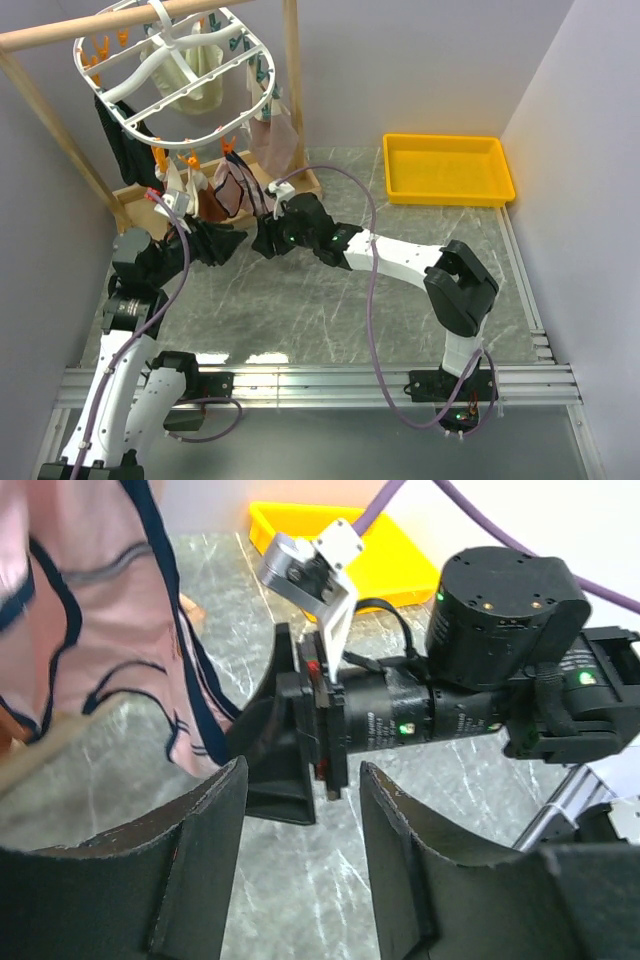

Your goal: Clip the underwear to the hanger

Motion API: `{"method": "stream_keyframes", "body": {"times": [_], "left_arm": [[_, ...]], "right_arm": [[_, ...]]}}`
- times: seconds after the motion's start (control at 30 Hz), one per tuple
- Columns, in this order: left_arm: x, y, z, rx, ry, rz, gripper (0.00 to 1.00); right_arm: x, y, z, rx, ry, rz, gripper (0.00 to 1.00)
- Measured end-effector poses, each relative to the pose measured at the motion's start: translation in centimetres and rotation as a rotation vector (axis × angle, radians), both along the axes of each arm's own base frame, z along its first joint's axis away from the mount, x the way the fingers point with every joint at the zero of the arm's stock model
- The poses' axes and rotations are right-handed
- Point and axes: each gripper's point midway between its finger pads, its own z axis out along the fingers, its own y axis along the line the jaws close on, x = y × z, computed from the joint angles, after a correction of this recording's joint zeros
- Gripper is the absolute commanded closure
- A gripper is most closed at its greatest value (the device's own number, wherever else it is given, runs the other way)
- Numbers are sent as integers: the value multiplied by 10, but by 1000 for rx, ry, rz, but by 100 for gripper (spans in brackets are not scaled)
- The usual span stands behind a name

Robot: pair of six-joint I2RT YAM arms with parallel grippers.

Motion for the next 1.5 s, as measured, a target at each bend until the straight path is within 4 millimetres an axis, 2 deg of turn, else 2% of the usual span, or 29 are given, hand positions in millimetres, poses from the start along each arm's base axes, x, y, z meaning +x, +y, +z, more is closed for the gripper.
{"method": "stream_keyframes", "body": {"times": [0.17, 0.37, 0.57, 0.7, 0.9, 1.07, 1.2, 1.33, 1.5], "left_arm": [[9, 0, 13, 39, -54, -7, 46], [17, 0, 17, 50, -69, -10, 46], [23, -2, 23, 58, -90, -22, 50], [27, -4, 32, 72, -131, -39, 53], [41, -8, 57, 115, -232, -58, 55], [55, -13, 79, 132, -314, -58, 52], [65, -17, 89, 130, -346, -43, 51], [73, -16, 100, 95, -342, -15, 51], [74, -16, 112, 47, -343, 1, 51]], "right_arm": [[3, -8, 20, 13, -38, -12, 38], [12, -19, 52, 57, -95, -33, 38], [23, -28, 59, 73, -105, -47, 41], [33, -39, 74, 117, -105, -49, 44], [64, -74, 128, 242, -199, -75, 44], [93, -92, 163, 294, -328, -94, 41], [109, -84, 199, 338, -465, -78, 39], [126, -72, 222, 376, -569, -69, 36], [147, -57, 218, 383, -626, -79, 33]]}}
